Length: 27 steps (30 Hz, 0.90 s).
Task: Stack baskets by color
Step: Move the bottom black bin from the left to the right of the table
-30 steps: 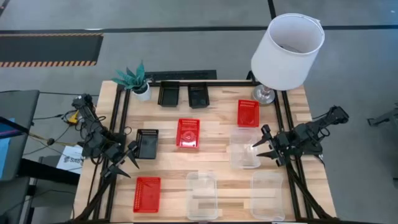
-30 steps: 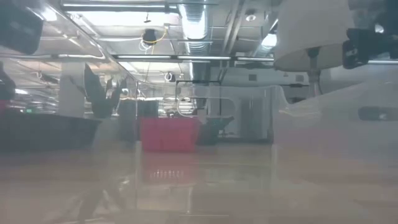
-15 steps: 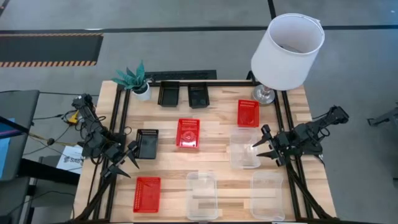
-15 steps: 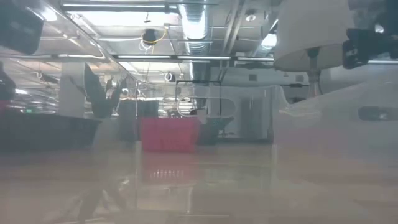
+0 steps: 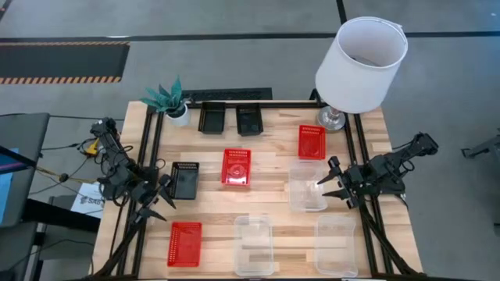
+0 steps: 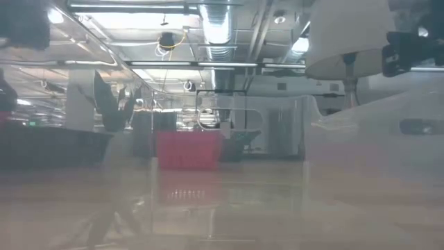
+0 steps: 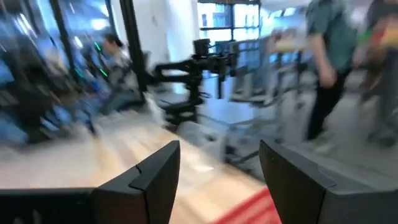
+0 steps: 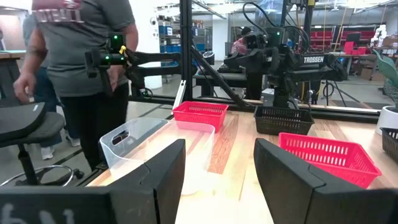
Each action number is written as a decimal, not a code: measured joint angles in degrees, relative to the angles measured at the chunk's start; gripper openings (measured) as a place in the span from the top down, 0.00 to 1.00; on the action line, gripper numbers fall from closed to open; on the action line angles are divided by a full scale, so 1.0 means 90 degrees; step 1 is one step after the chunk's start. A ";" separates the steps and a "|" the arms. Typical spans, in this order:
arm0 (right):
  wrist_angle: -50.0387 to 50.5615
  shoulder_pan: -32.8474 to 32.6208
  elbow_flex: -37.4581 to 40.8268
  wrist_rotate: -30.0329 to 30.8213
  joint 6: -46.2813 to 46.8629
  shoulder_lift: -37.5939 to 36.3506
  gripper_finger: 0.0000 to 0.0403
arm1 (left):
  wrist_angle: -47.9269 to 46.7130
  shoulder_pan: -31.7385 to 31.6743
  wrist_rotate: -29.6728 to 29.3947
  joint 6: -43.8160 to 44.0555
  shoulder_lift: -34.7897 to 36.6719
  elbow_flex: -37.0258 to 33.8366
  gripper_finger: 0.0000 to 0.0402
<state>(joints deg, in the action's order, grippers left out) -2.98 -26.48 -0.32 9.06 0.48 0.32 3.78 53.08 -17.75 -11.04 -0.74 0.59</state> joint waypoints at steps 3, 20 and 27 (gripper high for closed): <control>-0.0001 -0.0002 0.0000 0.0000 0.0001 0.0002 0.47 | 0.0032 -0.0002 -0.0374 -0.0916 0.0001 0.0001 0.48; 0.0000 -0.0002 0.0001 0.0001 0.0000 0.0001 0.47 | 0.0127 -0.0005 0.0160 0.2029 0.0000 0.0001 0.48; 0.0000 -0.0001 0.0001 0.0002 -0.0001 0.0002 0.47 | 0.0087 -0.0005 -0.0107 0.4173 0.0001 0.0001 0.48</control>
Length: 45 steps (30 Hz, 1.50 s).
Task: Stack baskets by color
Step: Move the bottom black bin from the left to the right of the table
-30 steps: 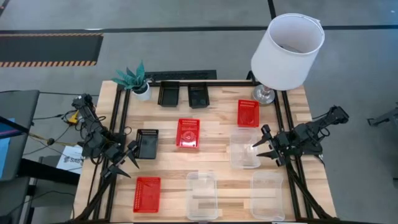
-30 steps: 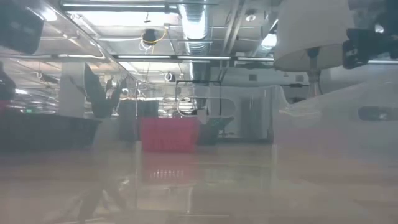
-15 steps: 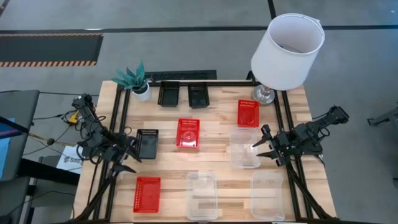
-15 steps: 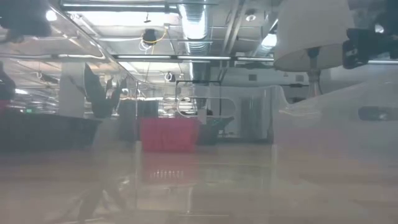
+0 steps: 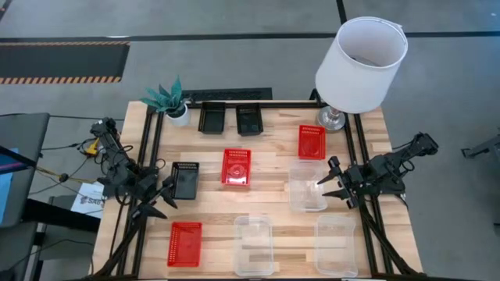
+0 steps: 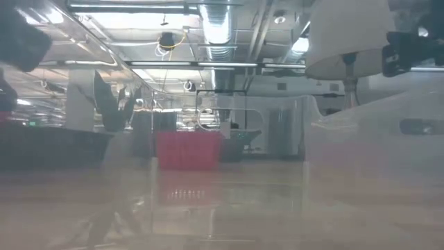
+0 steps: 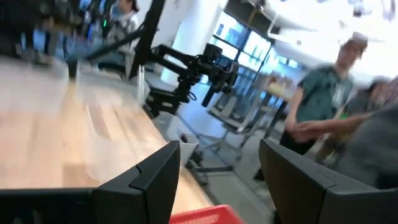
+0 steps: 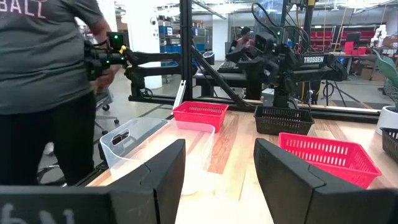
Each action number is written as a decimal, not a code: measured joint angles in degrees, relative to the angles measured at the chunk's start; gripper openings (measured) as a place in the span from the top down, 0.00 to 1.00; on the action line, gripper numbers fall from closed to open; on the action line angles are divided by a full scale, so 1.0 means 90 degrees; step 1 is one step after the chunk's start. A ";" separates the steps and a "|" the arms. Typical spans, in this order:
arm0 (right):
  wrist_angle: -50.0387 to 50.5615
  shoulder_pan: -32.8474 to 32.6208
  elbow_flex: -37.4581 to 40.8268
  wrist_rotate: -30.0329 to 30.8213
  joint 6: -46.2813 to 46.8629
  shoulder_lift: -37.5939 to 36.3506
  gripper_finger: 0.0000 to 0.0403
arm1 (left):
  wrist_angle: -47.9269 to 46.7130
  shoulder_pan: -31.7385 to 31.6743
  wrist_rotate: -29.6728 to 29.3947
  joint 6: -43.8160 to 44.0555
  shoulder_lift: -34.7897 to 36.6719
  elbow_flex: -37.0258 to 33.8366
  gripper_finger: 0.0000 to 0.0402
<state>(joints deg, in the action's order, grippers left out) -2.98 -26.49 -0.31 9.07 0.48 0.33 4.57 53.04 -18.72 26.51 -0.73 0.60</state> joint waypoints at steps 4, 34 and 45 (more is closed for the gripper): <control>-0.0001 0.0000 0.0002 -0.0002 0.0002 0.0001 0.47 | -0.0020 0.0000 0.0042 0.1758 0.0000 0.0000 0.48; -0.2412 0.0375 -0.0001 0.0357 0.2710 -0.0002 0.47 | 0.2263 -0.0144 -0.4093 0.3058 -0.0057 0.0145 0.48; -0.3872 0.0690 -0.0014 0.0591 0.2366 -0.0002 0.47 | 0.2407 -0.0651 -0.4308 0.1757 -0.1606 0.2031 0.48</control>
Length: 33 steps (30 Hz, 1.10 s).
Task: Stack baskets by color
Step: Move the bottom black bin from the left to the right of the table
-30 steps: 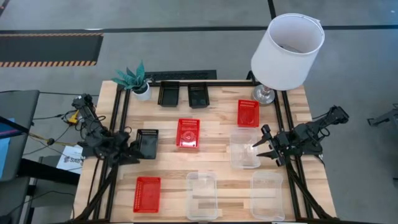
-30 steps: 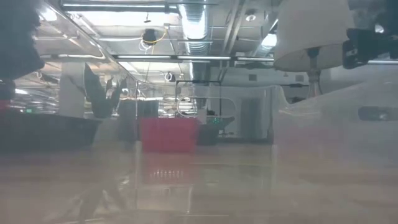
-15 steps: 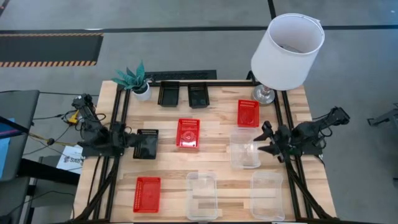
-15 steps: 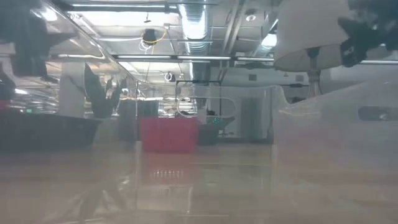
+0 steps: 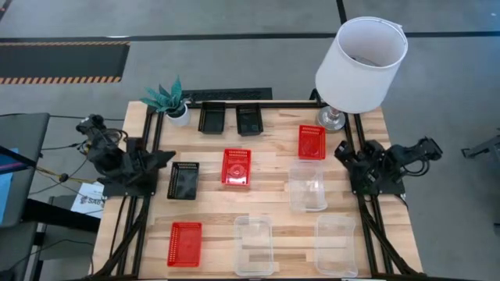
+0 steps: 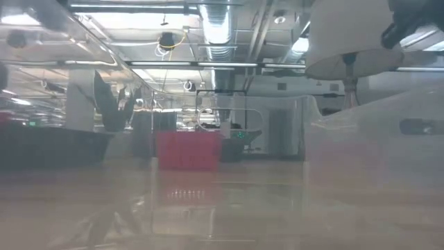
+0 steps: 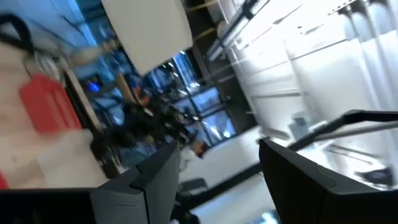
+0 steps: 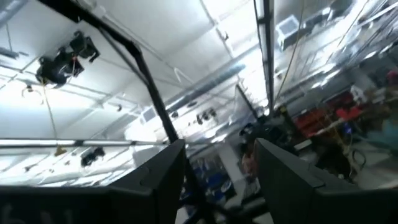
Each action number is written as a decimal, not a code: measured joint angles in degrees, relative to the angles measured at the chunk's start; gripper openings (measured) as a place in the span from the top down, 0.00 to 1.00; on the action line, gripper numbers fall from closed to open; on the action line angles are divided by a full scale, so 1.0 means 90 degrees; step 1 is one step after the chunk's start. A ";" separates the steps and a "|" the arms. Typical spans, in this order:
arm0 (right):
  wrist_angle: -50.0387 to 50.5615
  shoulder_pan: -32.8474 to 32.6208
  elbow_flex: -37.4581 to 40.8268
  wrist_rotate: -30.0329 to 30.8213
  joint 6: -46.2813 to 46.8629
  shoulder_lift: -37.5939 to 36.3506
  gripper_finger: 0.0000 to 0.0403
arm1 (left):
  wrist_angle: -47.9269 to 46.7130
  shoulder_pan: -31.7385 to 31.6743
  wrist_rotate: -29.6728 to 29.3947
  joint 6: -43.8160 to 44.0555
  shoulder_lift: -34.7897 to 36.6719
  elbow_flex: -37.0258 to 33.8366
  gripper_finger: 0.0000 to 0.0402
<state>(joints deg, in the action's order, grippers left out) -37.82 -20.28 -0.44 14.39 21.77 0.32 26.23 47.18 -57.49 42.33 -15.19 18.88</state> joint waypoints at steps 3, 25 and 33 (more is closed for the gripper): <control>-0.0081 0.0065 -0.0107 0.0004 0.0055 0.0003 0.47 | -0.0156 -0.0115 -0.0243 -0.0465 -0.0805 0.0796 0.48; -0.1173 0.0061 -0.0245 0.0568 0.0607 0.0000 0.47 | -0.5833 -0.2667 0.4273 0.4263 -0.4227 0.3897 0.49; 0.2894 0.0056 -0.2126 0.1349 0.1806 0.0737 0.47 | -0.8826 -0.3402 0.6534 0.5319 -0.4744 0.4457 0.57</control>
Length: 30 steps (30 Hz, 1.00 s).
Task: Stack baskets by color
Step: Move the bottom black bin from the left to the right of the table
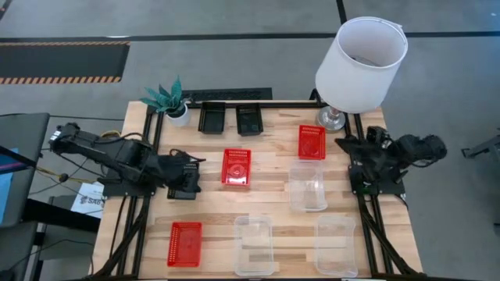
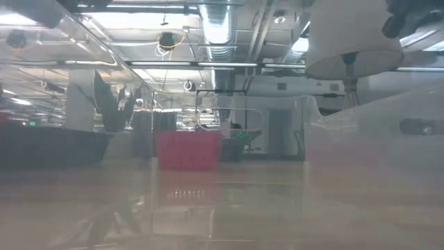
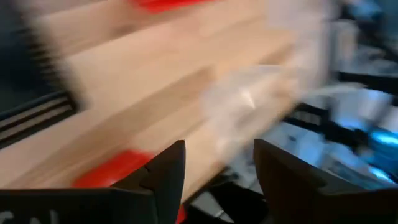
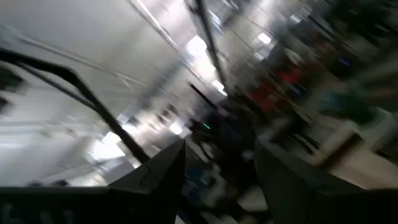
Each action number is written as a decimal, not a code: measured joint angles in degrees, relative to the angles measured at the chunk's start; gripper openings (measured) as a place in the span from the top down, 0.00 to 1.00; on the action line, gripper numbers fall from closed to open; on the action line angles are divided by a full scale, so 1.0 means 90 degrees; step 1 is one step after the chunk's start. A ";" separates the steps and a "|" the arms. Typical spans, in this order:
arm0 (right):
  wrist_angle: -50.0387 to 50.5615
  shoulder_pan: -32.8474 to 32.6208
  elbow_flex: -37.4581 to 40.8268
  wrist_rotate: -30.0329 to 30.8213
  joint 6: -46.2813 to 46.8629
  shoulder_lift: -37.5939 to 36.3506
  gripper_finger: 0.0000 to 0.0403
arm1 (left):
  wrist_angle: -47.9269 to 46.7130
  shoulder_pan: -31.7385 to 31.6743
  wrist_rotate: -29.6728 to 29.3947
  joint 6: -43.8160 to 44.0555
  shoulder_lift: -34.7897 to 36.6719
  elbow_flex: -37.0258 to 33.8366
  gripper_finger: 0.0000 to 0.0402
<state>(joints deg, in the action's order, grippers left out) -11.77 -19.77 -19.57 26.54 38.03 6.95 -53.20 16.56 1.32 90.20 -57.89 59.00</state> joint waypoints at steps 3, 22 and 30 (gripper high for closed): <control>0.1720 0.0008 -0.1046 0.0231 0.0484 0.0865 0.47 | -0.0853 -0.0039 -0.0147 0.0156 0.0114 0.0127 0.60; 0.4437 0.0401 -0.2807 0.0219 0.1442 0.3723 0.43 | -0.2913 -0.0007 -0.1221 0.0703 0.0139 -0.0793 0.33; 0.4395 0.0318 -0.2807 0.0208 0.1459 0.3792 0.43 | -0.1928 -0.0007 -0.1205 0.0731 -0.0167 -0.1638 0.32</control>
<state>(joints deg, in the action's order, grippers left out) 27.78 -16.90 -44.84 28.40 51.16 41.08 -70.56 16.49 -9.53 96.78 -59.39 44.25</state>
